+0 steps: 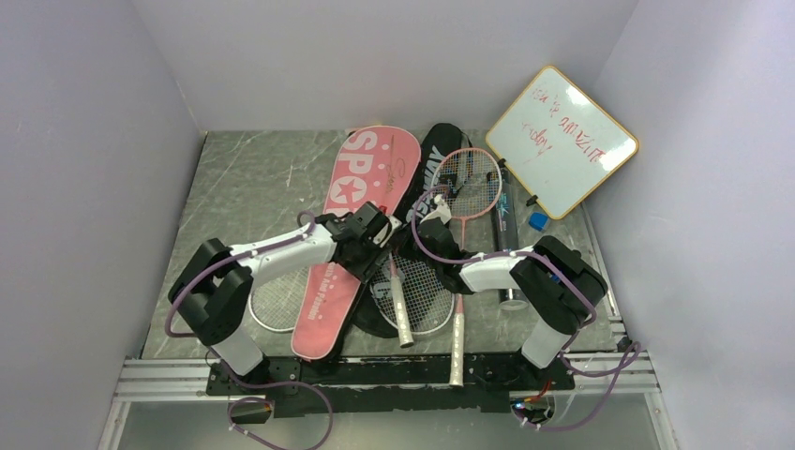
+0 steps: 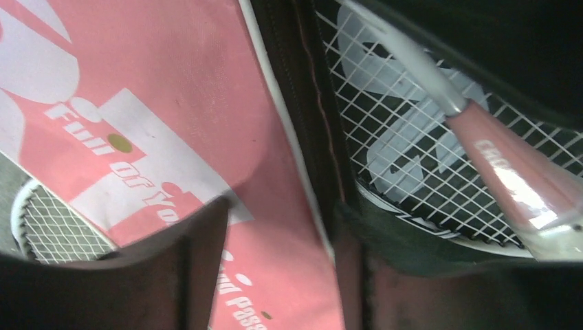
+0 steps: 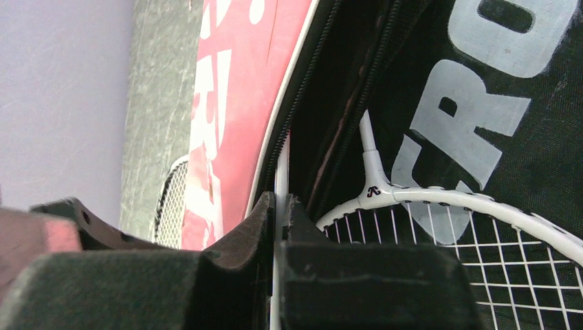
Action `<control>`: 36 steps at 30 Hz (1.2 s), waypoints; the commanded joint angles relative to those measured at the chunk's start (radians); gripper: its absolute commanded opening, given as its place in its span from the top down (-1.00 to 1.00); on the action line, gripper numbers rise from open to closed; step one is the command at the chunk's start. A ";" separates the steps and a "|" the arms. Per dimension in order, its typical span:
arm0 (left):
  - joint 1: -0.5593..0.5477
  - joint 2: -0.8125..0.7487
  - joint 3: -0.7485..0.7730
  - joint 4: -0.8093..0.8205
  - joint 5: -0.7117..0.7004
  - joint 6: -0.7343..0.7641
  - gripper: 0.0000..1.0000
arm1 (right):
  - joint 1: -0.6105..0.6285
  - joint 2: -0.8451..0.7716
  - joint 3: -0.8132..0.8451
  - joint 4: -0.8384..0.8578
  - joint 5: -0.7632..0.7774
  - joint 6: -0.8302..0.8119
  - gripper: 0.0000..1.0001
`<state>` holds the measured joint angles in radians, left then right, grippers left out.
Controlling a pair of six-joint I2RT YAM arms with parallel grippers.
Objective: Pack up the badminton gear
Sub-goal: Place the racket in the racket bag.
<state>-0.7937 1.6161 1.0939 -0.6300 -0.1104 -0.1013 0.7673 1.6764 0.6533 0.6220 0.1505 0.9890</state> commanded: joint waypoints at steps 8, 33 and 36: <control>-0.007 -0.091 0.050 -0.023 0.014 -0.018 0.90 | 0.002 -0.027 0.041 0.045 0.019 0.005 1.00; -0.007 -0.233 -0.051 0.468 0.853 -0.367 0.90 | 0.067 -0.207 -0.035 -0.035 0.231 0.182 1.00; -0.007 -0.248 -0.100 0.627 0.916 -0.488 0.90 | 0.080 -0.207 -0.032 -0.072 0.288 0.230 1.00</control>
<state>-0.7582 1.4387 1.0088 -0.3161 0.4931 -0.3893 0.8303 1.4948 0.5945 0.4767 0.2813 1.1225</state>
